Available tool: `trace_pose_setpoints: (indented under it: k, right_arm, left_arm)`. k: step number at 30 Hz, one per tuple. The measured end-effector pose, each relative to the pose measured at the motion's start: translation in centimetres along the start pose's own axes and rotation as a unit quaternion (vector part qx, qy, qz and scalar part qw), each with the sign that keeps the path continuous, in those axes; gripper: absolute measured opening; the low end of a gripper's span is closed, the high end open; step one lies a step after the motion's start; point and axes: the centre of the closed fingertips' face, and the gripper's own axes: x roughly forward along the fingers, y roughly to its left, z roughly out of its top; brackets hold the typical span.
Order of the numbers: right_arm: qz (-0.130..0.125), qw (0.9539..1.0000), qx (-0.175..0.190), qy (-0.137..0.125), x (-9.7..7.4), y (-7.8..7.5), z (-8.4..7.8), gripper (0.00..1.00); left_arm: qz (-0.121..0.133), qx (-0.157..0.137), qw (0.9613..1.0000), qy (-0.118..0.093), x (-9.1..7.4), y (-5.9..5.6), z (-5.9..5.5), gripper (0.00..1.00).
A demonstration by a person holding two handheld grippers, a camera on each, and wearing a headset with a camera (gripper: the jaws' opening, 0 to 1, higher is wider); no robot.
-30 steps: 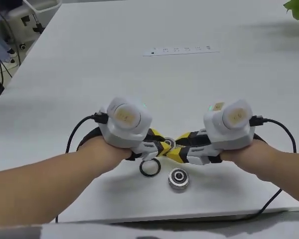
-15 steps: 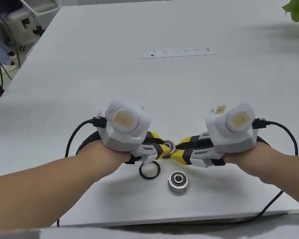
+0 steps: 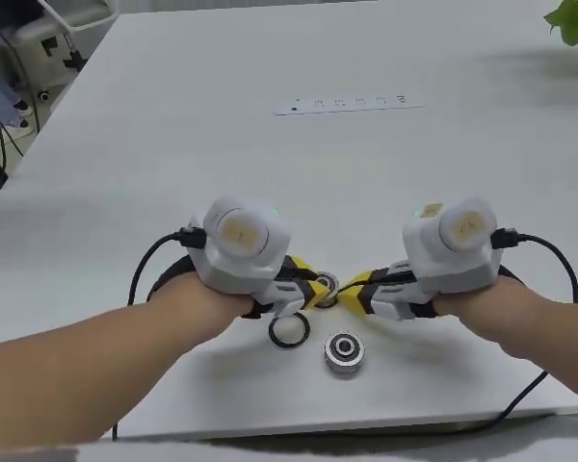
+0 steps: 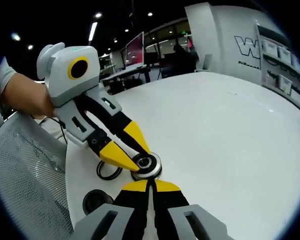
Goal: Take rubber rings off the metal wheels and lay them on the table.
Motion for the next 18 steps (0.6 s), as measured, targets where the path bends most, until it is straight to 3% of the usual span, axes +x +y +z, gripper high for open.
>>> trace_pose_setpoints:
  k: [3,11,18]
  right_arm:
    - [0.000,0.9994,0.033,-0.007,0.0,-0.2,0.0,0.00]
    - [-0.001,0.9989,0.045,-0.012,-0.5,0.0,0.2,0.00]
    - [0.000,0.9949,0.092,-0.041,-1.2,-0.2,1.0,0.00]
  left_arm:
    - [0.000,0.000,1.0000,0.000,0.0,0.0,0.0,0.07]
    - [-0.002,0.002,1.0000,0.001,0.0,0.0,0.0,0.07]
    - [0.000,0.004,1.0000,0.002,0.0,0.0,0.0,0.07]
